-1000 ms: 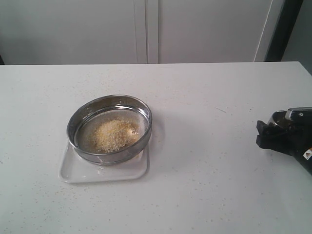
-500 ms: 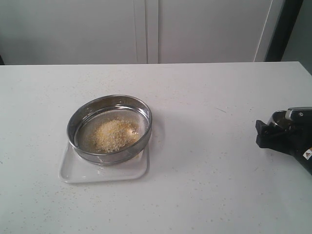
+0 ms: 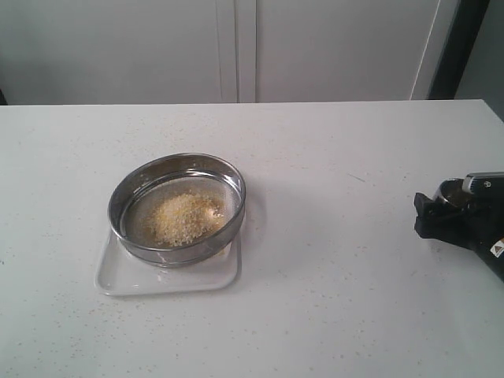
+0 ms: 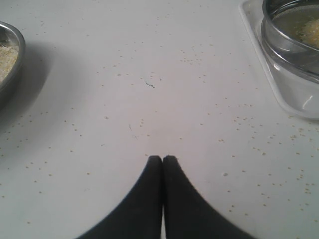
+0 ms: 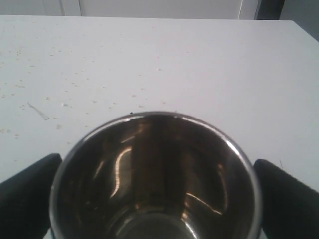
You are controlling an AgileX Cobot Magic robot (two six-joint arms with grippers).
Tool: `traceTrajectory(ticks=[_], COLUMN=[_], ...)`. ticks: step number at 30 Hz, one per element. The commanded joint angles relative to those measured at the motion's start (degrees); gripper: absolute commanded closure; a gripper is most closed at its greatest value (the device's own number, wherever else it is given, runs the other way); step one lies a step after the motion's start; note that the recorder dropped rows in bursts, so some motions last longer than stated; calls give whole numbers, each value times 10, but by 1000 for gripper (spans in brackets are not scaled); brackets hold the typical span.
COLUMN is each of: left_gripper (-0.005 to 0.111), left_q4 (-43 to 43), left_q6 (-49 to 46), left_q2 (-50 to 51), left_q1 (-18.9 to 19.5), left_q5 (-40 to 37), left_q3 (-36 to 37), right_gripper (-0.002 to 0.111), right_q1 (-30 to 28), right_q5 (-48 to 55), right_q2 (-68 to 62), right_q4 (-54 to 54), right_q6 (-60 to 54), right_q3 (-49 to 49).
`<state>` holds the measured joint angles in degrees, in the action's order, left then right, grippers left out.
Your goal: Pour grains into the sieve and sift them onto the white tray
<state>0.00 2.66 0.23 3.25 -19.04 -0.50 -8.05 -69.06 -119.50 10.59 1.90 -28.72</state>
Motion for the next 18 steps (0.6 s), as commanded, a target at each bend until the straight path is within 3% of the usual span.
traceTrajectory(ticks=[1, 18], left_gripper=[107, 107], left_q4=[-3, -3], left_q6=[1, 1], left_q2=[-2, -2], left_q1=[0, 0], left_q5=[-5, -5], left_q3=[5, 5], right_gripper=[15, 15], right_q1=[-6, -6], right_q5=[-9, 22], right_q2=[7, 165], right_q4=[-1, 61], right_q6=[-3, 24], right_q3=[1, 1])
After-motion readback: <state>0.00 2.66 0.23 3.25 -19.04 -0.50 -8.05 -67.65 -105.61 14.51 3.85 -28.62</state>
